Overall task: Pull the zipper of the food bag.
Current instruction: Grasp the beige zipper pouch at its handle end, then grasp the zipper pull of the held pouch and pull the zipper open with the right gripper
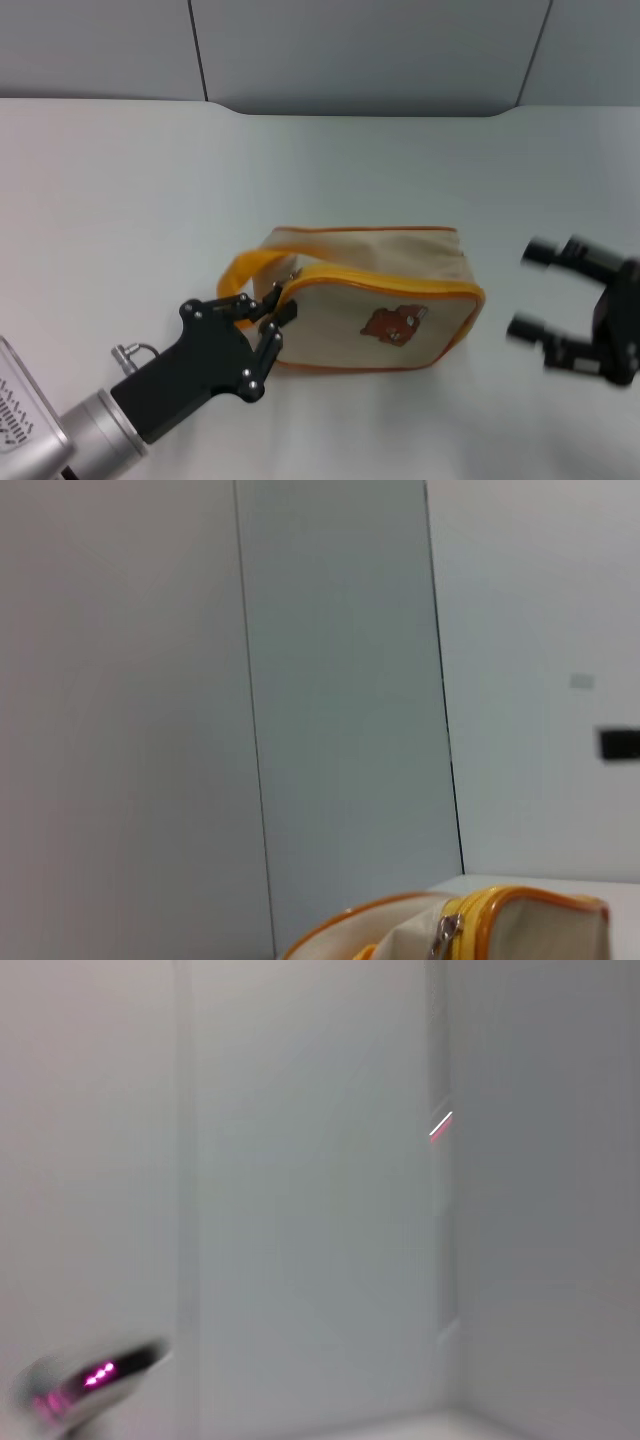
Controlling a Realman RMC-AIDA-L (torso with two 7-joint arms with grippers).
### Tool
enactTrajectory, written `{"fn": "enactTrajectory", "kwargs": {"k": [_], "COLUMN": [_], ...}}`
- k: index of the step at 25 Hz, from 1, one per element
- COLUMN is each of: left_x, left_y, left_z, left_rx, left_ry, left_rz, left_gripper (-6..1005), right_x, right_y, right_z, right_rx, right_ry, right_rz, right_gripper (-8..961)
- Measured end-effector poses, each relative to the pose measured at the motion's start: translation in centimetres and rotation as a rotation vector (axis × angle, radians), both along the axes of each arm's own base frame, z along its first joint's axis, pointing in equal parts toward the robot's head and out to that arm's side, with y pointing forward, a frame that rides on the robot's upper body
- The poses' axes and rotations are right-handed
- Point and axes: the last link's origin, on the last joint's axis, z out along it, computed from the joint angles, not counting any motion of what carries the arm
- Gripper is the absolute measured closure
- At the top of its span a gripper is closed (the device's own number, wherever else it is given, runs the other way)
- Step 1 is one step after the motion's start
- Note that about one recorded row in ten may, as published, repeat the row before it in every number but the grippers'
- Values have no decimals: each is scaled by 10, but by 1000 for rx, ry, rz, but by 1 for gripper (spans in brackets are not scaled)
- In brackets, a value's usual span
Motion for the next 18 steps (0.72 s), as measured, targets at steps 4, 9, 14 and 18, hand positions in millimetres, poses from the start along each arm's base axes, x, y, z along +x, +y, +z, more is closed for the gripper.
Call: {"fn": "enactTrajectory", "kwargs": {"k": [4, 9, 14, 18], "left_x": [5, 17, 32, 41], "left_y": [11, 32, 43, 53], "left_z": [6, 15, 31, 41], "left_rx": [26, 66, 120, 158], "left_ry": [12, 26, 20, 32], "left_rz": [-44, -128, -261, -330], "left_gripper": [882, 922, 926, 930], "right_x": [1, 3, -1, -10], "right_y": [7, 13, 13, 13], "right_z": [5, -3, -15, -41], "right_rx": [229, 459, 585, 736], "right_ry": [111, 147, 89, -46], "right_rz": [-76, -136, -96, -34], "right_gripper": [114, 114, 114, 114]}}
